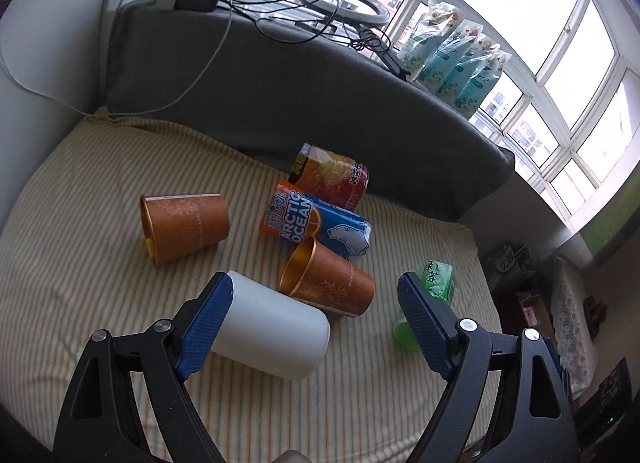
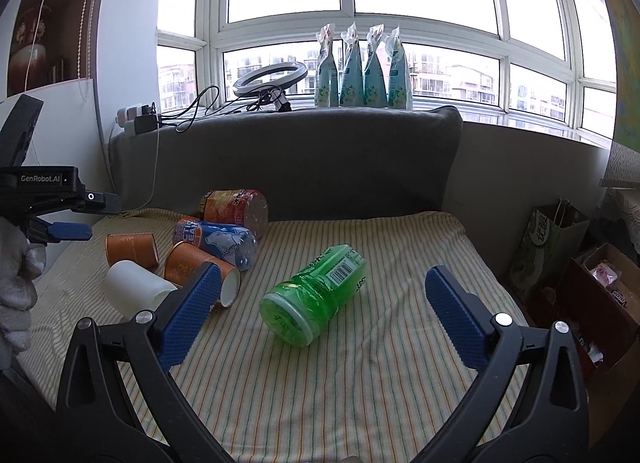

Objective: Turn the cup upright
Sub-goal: 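Move the left tool toward the lying blue-and-orange Arctic Ocean can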

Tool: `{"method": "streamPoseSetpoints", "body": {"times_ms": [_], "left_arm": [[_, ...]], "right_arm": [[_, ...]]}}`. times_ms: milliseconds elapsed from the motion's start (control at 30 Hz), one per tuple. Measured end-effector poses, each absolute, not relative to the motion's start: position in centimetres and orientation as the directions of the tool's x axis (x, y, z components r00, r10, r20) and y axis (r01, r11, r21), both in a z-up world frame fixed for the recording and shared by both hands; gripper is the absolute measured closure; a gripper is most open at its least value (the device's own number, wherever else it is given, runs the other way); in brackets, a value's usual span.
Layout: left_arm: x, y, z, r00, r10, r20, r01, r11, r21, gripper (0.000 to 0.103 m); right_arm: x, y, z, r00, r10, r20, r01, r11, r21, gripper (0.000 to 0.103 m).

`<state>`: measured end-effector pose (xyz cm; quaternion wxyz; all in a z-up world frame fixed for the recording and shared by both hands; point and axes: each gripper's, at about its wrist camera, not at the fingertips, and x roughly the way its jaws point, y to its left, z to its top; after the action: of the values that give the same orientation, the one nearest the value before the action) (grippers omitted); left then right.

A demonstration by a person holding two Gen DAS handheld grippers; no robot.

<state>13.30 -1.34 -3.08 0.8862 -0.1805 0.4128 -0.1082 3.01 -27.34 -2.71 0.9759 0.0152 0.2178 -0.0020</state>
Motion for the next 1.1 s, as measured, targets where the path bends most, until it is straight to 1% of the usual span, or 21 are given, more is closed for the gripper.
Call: {"method": "streamPoseSetpoints", "body": {"times_ms": [200,400,467,533,700,900,1100], "left_arm": [[16.6,-1.8,-4.3,0.561,-0.383,-0.734,-0.035,0.875,-0.483,0.019],[20.3,-2.1,-5.7,0.508,-0.412,-0.757,-0.136,0.829,-0.543,0.021],[21.4,-2.1,-6.4,0.487,-0.424,-0.764,-0.176,0.808,-0.561,0.023],[22.4,-2.1,-7.2,0.469,-0.429,-0.772,-0.222,0.789,-0.572,0.028],[24.0,-2.6,-8.7,0.451,-0.417,-0.789,-0.303,0.761,-0.574,0.030],[25.4,-3.1,-9.2,0.452,-0.396,-0.800,-0.347,0.748,-0.566,0.034],[26.7,-3.2,-9.8,0.454,-0.359,-0.815,-0.399,0.736,-0.547,0.035]], "right_arm": [[3.4,-28.3,-3.3,0.901,0.005,-0.434,0.016,0.999,0.045,0.000],[3.9,-29.6,-3.9,0.896,0.000,-0.443,0.031,0.997,0.064,0.000],[4.0,-30.3,-4.3,0.894,-0.002,-0.448,0.039,0.996,0.074,0.000],[4.2,-31.0,-4.6,0.890,-0.002,-0.456,0.047,0.995,0.086,0.000],[4.7,-32.5,-5.5,0.882,-0.004,-0.471,0.062,0.992,0.108,0.000],[5.1,-33.6,-6.4,0.877,-0.002,-0.481,0.071,0.990,0.125,0.000],[5.4,-34.3,-7.1,0.872,0.000,-0.490,0.077,0.988,0.137,0.000]]}}
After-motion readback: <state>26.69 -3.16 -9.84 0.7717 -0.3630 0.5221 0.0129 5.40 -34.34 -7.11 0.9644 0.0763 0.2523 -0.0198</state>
